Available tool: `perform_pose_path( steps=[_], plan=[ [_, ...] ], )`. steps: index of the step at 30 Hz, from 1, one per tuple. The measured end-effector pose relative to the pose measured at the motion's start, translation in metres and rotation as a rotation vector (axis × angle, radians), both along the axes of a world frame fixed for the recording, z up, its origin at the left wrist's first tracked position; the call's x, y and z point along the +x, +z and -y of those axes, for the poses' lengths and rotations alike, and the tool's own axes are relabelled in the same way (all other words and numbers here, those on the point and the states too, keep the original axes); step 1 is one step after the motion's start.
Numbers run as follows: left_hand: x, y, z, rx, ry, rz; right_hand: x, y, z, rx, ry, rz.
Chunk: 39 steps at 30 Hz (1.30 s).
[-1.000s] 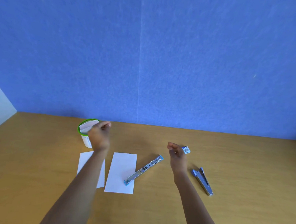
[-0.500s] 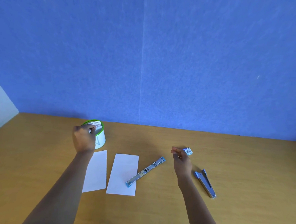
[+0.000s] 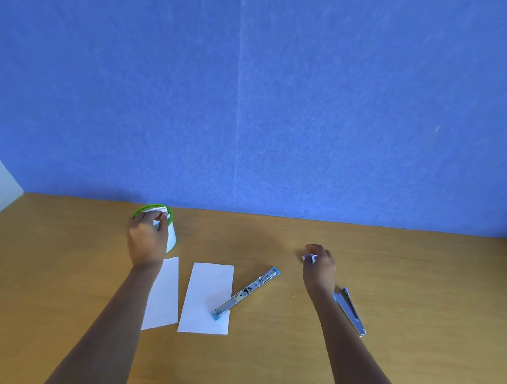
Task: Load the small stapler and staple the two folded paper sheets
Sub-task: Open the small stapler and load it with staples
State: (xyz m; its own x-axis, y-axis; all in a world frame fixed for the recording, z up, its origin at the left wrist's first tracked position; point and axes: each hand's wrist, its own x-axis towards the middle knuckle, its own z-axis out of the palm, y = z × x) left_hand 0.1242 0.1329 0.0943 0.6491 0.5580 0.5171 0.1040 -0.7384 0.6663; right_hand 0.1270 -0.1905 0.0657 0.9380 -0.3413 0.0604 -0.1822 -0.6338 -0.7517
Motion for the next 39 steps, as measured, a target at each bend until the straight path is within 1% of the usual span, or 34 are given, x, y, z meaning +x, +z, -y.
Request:
perform_pose_path(
  steps=[3,5,7,9,12,15,20,23,25,26,29,32,34,37,39],
  plan=[
    [0.001,0.0,0.012,0.038,-0.047,0.031,0.008,-0.004,0.013,-0.208,0.06,-0.086],
    [0.003,-0.001,0.019,0.045,-0.08,0.025,0.013,-0.006,0.021,-0.271,0.082,-0.147],
    [0.004,-0.003,0.029,0.006,-0.112,0.003,0.017,-0.008,0.026,-0.311,0.105,-0.215],
    [0.004,-0.005,0.039,-0.036,-0.149,-0.011,0.02,-0.01,0.029,-0.329,0.115,-0.266],
    [0.002,-0.01,0.055,-0.079,-0.208,-0.013,0.023,-0.014,0.028,-0.326,0.124,-0.287],
    [0.001,-0.015,0.069,-0.085,-0.245,-0.037,0.024,-0.021,0.023,-0.304,0.107,-0.265],
    [-0.004,-0.022,0.091,-0.065,-0.277,-0.078,0.026,-0.028,0.018,-0.33,0.047,-0.222],
    [-0.006,-0.025,0.1,-0.093,-0.284,-0.098,0.028,-0.028,0.019,-0.293,0.036,-0.203],
    [-0.007,-0.025,0.104,-0.127,-0.294,-0.101,0.027,-0.024,0.016,-0.217,0.039,-0.146],
    [-0.007,-0.025,0.107,-0.148,-0.304,-0.101,0.026,-0.021,0.013,-0.167,0.056,-0.083],
    [-0.007,-0.023,0.113,-0.191,-0.334,-0.108,0.019,-0.009,-0.003,-0.05,0.166,0.144],
    [-0.008,-0.02,0.122,-0.241,-0.384,-0.098,0.01,0.006,-0.022,-0.015,0.293,0.265],
    [-0.009,-0.015,0.129,-0.376,-0.423,-0.129,0.003,0.015,-0.035,-0.005,0.391,0.322],
    [-0.009,-0.008,0.14,-0.667,-0.5,-0.254,-0.01,0.025,-0.053,-0.004,0.52,0.347],
    [-0.009,-0.005,0.147,-0.767,-0.516,-0.312,-0.018,0.028,-0.062,-0.001,0.57,0.339]
  ],
)
